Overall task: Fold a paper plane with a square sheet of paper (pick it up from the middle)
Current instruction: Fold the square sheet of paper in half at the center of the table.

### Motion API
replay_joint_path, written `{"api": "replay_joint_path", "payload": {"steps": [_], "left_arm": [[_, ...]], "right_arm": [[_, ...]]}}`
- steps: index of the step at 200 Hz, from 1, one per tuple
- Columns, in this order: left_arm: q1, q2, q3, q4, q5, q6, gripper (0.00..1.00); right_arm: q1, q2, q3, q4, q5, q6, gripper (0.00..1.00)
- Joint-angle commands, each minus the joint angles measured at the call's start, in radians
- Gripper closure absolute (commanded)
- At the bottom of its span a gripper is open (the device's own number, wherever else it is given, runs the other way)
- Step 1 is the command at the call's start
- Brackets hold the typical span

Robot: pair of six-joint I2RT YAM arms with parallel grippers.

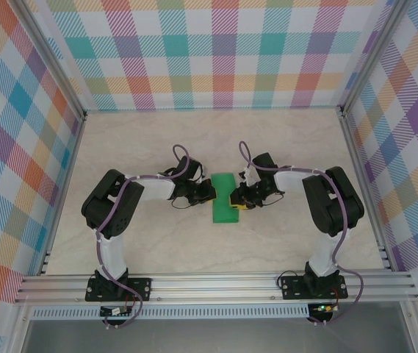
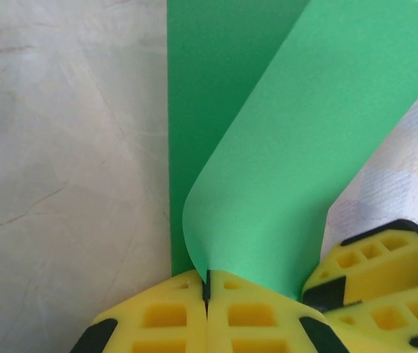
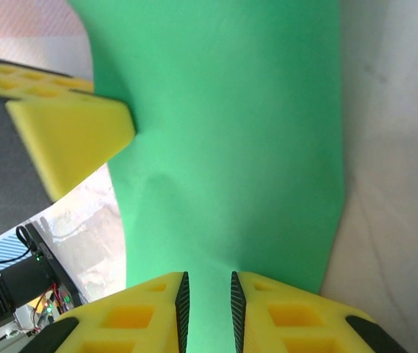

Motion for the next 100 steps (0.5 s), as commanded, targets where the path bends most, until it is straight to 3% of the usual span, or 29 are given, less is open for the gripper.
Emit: {"api": "replay_joint_path", "payload": {"steps": [1,62,100], "left_arm": [[-0.005,0.017,-0.009,-0.126,-0.052,0.022,0.97],[-0.005,0.021,-0.001,-0.139,-0.052,0.028,0.97],[-0.005,0.024,0.002,-0.146,-0.048,0.034,0.97]], "right_arm": [[0.022,-0.037,-0.015,-0.017,-0.021,-0.034,0.76],[0.027,0.008,-0.077,0.003,0.076,-0.031,0.77],[0.028,-0.04,-0.085,0.026,0.02,-0.016,0.76]]}}
